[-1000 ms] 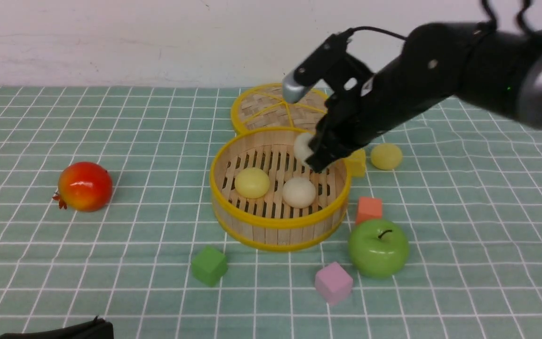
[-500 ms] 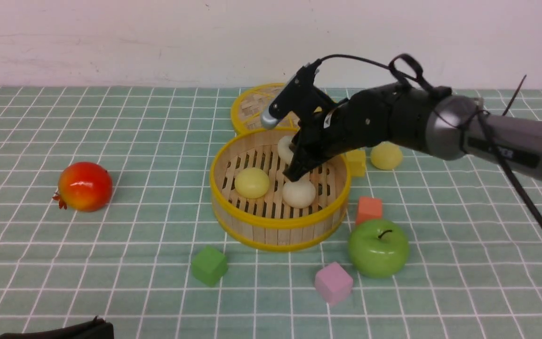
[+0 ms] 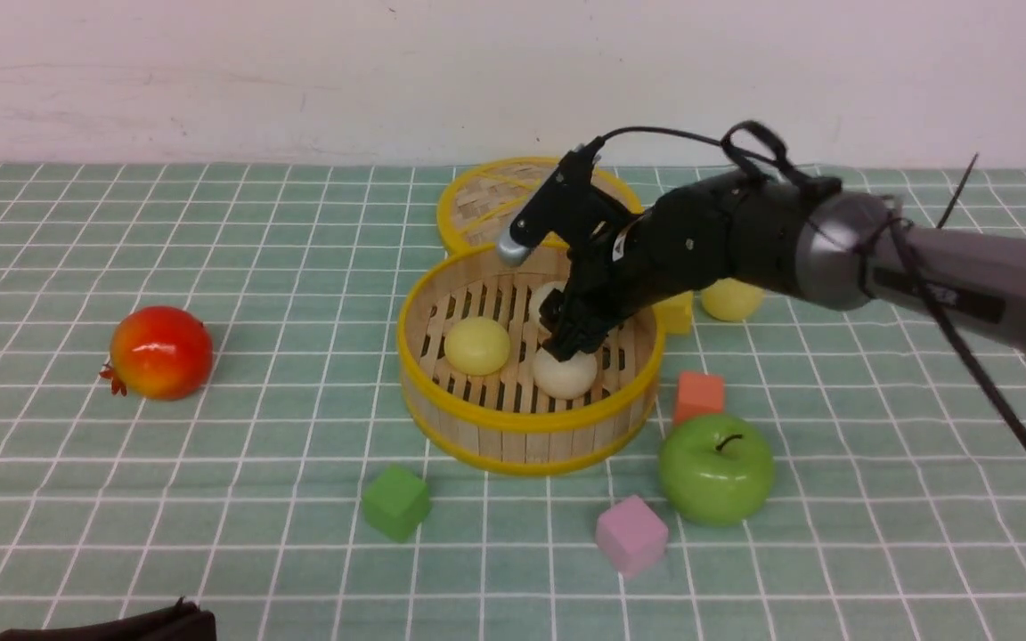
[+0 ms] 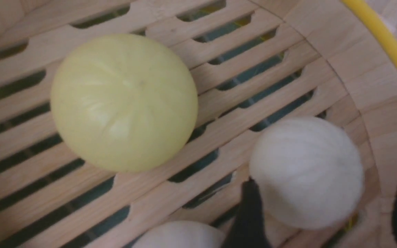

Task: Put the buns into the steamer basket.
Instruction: Use the right arm to grab a steamed stuffed bun

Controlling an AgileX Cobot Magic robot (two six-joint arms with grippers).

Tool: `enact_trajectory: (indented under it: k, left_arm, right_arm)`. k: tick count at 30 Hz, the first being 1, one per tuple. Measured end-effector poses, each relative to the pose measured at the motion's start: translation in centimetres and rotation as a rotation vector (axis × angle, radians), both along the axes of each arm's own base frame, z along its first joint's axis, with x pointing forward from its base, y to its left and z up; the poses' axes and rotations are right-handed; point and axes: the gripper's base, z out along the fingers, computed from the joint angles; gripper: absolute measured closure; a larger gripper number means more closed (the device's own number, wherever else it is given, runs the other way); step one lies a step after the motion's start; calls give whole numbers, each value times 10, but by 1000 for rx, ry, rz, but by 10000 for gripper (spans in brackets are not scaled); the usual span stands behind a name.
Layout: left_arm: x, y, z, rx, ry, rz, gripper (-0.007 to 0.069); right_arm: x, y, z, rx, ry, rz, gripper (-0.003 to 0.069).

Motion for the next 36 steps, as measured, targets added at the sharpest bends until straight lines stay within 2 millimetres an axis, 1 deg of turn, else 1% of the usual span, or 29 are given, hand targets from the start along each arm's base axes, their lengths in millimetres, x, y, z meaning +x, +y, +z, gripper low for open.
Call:
enact_trajectory:
  k: [1,2,3,4,6,7,8,9,10,11,12,13,14,15,16,20,21,22,23,24,27,29,31,32,36]
  left_arm:
    - [0,0,0,0,0,0,585]
    - [0,0,0,0,0,0,585]
    - [0,0,0,0,0,0,585]
    - [0,0,0,0,0,0,585]
    - [0,0,0,0,0,0,585]
    - [0,0,0,0,0,0,585]
    - [0,0,0,0,0,0,585]
    - [0,0,0,0,0,0,585]
    - [0,0,0,0,0,0,585]
    - [0,0,0,0,0,0,585]
    - [0,0,0,0,0,0,585]
    - [0,0,0,0,0,0,582]
    - [0,0,0,0,0,0,582]
    - [0,0,0,0,0,0,578]
    - [0,0,0,0,0,0,578]
    - [0,0,0,0,0,0,575]
    - [0,0,0,0,0,0,571]
    - [0,0,0,0,0,0,571]
    - [0,0,0,0,0,0,568]
    - [0,0,0,0,0,0,567]
    - [0,0,0,0,0,0,567]
    - [0,0,0,0,0,0,567]
    - [0,0,0,1,1,0,565]
    - [0,0,0,1,1,0,565]
    - [0,0,0,1,1,0,565]
  right_arm:
    - [-5,-3,19,7,-8,-7,87]
    - [-6,-3,22,8,-10,-8,85]
    - [-14,-10,50,27,-38,-23,83]
    - [-18,-15,67,42,-55,-38,92]
    - [-22,-31,92,87,-74,-96,120]
    - [-23,-31,95,94,-74,-101,125]
    - [-23,-50,109,143,-62,-181,157]
    - [-20,-66,113,169,-43,-245,187]
    - [-19,-69,113,173,-38,-256,193]
    - [-12,-90,110,199,18,-346,235]
    - [-10,-96,109,201,25,-362,239]
    - [2,-114,94,207,96,-426,270]
    - [4,-115,93,210,106,-432,274]
    - [14,-124,81,217,158,-463,284]
    - [24,-126,69,222,202,-475,288]
    - [48,-128,41,223,274,-494,289]
    - [57,-128,33,227,288,-498,289]
    - [59,-128,32,227,289,-500,289]
    - [69,-130,22,226,296,-505,289]
    - [74,-130,22,233,290,-508,290]
    - [86,-131,12,248,286,-525,290]
    - [89,-132,8,249,284,-527,290]
    - [93,-131,-2,243,297,-532,290]
    - [93,-131,-4,242,298,-533,290]
    - [95,-132,-21,221,322,-538,293]
